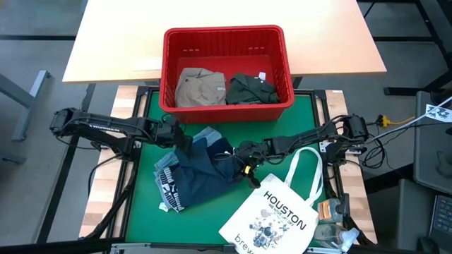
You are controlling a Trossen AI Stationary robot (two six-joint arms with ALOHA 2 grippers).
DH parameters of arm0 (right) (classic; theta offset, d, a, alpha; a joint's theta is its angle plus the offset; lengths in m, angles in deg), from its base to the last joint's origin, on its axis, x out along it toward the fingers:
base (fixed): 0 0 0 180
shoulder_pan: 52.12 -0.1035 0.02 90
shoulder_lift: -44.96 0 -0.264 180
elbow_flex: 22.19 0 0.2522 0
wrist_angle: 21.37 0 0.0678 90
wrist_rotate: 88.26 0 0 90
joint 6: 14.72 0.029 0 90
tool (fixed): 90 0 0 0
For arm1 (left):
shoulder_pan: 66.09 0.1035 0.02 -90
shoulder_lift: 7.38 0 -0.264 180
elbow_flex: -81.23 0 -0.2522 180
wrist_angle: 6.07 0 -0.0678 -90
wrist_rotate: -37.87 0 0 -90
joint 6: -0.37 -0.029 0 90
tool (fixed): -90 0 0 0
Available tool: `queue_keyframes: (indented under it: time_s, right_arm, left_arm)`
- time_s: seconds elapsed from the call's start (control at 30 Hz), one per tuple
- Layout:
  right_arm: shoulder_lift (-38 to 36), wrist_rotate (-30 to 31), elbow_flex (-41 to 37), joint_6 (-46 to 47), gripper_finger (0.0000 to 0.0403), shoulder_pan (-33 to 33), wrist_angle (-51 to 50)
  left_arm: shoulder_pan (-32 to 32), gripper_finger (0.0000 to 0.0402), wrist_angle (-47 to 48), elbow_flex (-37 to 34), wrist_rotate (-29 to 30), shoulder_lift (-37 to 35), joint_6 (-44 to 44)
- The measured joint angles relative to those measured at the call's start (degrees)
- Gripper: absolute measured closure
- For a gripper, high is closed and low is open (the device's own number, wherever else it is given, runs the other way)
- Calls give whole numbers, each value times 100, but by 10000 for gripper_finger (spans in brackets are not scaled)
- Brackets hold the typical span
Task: Fold Laundry from Bin
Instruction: Fold the gray shorts
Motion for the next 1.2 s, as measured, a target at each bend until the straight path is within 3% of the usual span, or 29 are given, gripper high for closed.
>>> queue_keyframes:
  time_s: [0.47,0.57,0.77,1.2]
  right_arm:
    - [-1,0,0,0,386,0,4]
    - [-1,0,0,0,386,0,7]
    - [-1,0,0,0,386,0,5]
    - [-1,2,0,0,386,0,9]
  left_arm:
    - [24,297,-61,0,-1244,2,81]
    - [-48,314,-61,0,-1265,2,-142]
    - [-173,394,-61,0,-1258,2,-429]
    - [-318,394,-49,0,-993,41,-624]
